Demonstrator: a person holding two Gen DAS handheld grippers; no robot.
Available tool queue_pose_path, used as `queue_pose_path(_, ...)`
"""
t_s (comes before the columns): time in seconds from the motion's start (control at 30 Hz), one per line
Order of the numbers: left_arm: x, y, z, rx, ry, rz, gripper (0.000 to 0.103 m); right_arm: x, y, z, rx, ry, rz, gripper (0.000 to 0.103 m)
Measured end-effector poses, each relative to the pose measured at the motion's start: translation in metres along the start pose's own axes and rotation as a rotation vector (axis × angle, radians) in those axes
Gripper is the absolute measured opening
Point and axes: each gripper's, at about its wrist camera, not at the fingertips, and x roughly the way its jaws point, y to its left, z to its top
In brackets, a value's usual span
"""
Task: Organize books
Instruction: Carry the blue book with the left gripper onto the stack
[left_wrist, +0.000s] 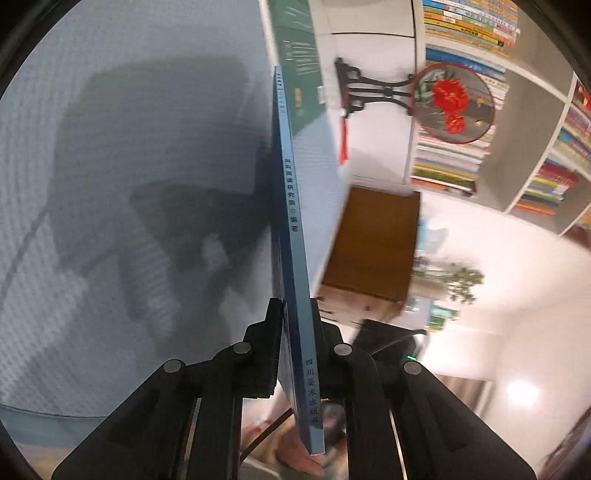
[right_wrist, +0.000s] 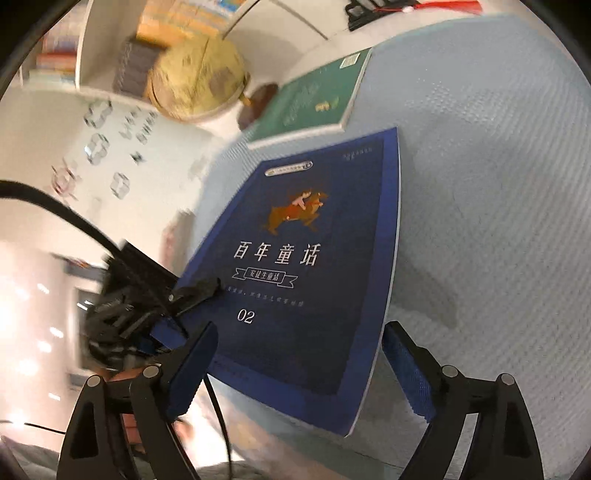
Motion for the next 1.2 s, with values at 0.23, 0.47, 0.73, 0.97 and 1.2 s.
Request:
queue_pose_path(0.23,0.007,0.002,0.002,-0.025,0.060,-0.022,0.008,0.027,-0.034,0.013,0.220,0.023,0.211,0.053)
queue_pose_path(0.47,0.019,-0.020,-0.014,0.241,0.057,0.337,0.008,0.036,0.020,0.002,-0.098,0.016,-0.162,0.041)
queue_pose_path(0.73,-0.013,-0.043,-0.037,0.415,0.015,0.402,0.011,0.041,0.090,-0.031,-0.363,-0.052,-0.351,0.041)
queue_pose_path(0.97,-0.096,-0.047,-0.016,0.430,-0.079,0.369,0.013,0.083,0.173,-0.045,-0.535,-0.081,-0.417,0.041)
queue_pose_path(1.2,-0.229,-0.051,0.019,0.462,-0.249,0.346,0.013,0.156,0.279,-0.040,-0.647,-0.109,-0.331,0.041)
